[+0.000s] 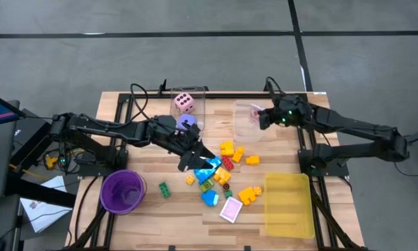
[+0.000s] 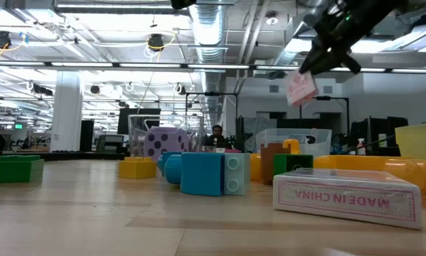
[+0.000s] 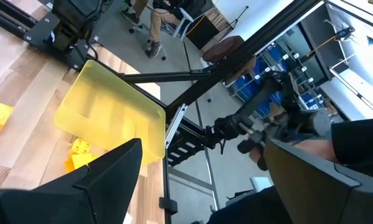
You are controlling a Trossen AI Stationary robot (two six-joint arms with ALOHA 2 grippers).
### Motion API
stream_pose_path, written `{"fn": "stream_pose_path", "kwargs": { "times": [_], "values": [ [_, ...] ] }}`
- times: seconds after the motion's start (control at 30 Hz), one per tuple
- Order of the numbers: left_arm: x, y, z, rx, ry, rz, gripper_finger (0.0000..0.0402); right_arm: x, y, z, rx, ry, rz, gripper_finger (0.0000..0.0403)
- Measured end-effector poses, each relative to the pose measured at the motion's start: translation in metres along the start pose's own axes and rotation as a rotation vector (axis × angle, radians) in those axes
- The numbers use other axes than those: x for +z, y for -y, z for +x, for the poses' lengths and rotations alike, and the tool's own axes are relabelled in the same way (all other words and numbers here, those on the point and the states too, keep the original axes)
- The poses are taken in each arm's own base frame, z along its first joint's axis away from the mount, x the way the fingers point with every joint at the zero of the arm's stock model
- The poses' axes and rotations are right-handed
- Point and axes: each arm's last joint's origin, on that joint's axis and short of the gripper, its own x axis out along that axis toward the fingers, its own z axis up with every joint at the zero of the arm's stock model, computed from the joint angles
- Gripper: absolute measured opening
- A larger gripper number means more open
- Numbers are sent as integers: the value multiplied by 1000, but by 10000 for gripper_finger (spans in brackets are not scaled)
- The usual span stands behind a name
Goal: Pick & Place Toys
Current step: Put the red deck of cards into the right transparent bin
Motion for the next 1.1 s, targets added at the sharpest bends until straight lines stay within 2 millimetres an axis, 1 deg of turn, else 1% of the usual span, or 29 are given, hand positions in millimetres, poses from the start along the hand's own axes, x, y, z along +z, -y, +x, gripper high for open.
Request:
{"fn": "stream_pose_path", "kwargs": {
  "times": [0.1, 0.17, 0.27, 0.47, 0.57, 0.63, 0.77, 0.9, 1.1],
  "values": [
    [0, 0, 0, 5, 6, -2, 333, 4, 10, 15, 21, -101, 85, 71],
    [1, 0, 0, 14, 17, -16, 333, 10, 13, 23, 27, -168, 104, 71],
    [1, 0, 0, 19, 23, -45, 333, 24, 12, 31, 6, -244, 89, 71],
    [1, -1, 0, 29, 35, -67, 333, 60, 8, 48, -123, -444, 42, 71],
    [1, -1, 0, 29, 36, -68, 333, 76, 8, 61, -191, -555, 56, 71],
    [1, -1, 0, 31, 36, -68, 333, 84, 9, 71, -217, -616, 74, 71],
    [1, -1, 0, 34, 36, -70, 333, 90, 19, 98, -225, -719, 156, 71],
    [0, 0, 0, 20, 21, -72, 333, 93, 28, 119, -273, -792, 218, 71],
    [-5, 5, 2, -2, -2, -69, 333, 98, 19, 139, -304, -790, 280, 71]
  ]
}}
